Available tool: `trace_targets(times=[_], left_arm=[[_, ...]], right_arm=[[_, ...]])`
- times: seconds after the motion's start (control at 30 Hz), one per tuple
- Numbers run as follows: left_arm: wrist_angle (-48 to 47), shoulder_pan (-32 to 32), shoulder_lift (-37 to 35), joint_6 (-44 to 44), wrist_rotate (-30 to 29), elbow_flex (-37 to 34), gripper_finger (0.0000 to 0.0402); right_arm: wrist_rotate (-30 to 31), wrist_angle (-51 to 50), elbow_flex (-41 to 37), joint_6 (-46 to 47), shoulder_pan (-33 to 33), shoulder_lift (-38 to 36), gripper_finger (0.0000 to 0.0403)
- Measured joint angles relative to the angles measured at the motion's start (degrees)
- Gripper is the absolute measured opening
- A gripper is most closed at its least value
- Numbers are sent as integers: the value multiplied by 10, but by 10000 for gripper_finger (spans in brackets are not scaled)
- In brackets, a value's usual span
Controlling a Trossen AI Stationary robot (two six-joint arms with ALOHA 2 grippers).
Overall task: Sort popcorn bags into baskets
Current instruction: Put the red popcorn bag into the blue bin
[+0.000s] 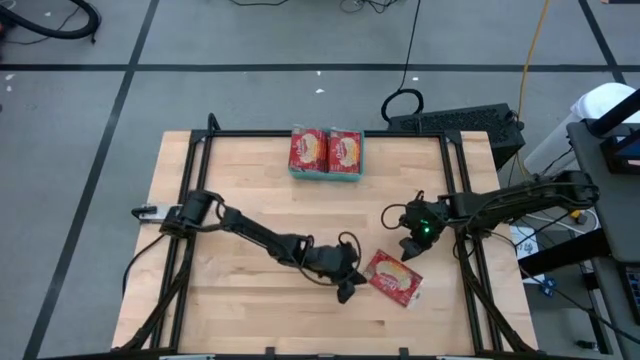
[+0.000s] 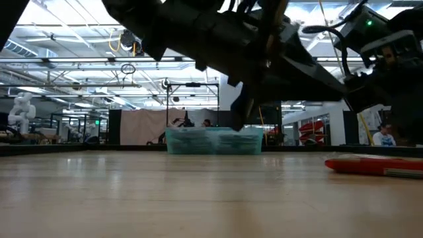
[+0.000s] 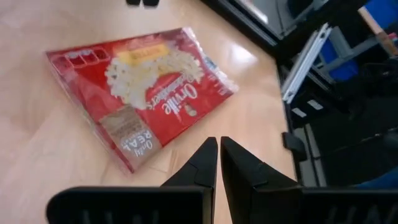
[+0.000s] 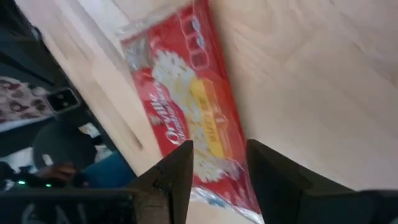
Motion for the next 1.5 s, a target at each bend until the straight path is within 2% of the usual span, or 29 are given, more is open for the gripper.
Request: trace_targets(times=[0.13, 0.27, 0.4, 0.53, 0.7, 0.87, 1.03, 1.23, 1.37, 1.5], left_arm=[[-6, -6, 29, 46, -9, 43, 24], [-67, 6, 69, 111, -12, 120, 24], [-128, 21, 105, 121, -9, 163, 24], [-198, 37, 108, 107, -3, 165, 24], [-318, 66, 84, 158, -4, 166, 24], [-361, 110, 51, 225, -8, 164, 24], [-388, 138, -10, 194, -7, 166, 24], [-415, 122, -25, 171, 34, 165, 24], [-401, 94, 3, 185, 44, 165, 24], [-393, 74, 32, 189, 46, 164, 24]], right_arm=[[2, -48, 0, -34, 0, -12, 141], [12, -64, 0, -56, 0, -18, 141], [16, -66, 0, -54, 0, -22, 141], [18, -61, 0, -50, 0, -23, 141], [45, -41, -1, -52, 0, -23, 141], [73, 3, -1, -30, 0, -23, 141], [114, 75, 0, 21, 1, -18, 141], [137, 113, -1, 55, 5, 28, 141], [138, 156, -1, 79, 23, 71, 148], [137, 208, -1, 113, 53, 112, 175]])
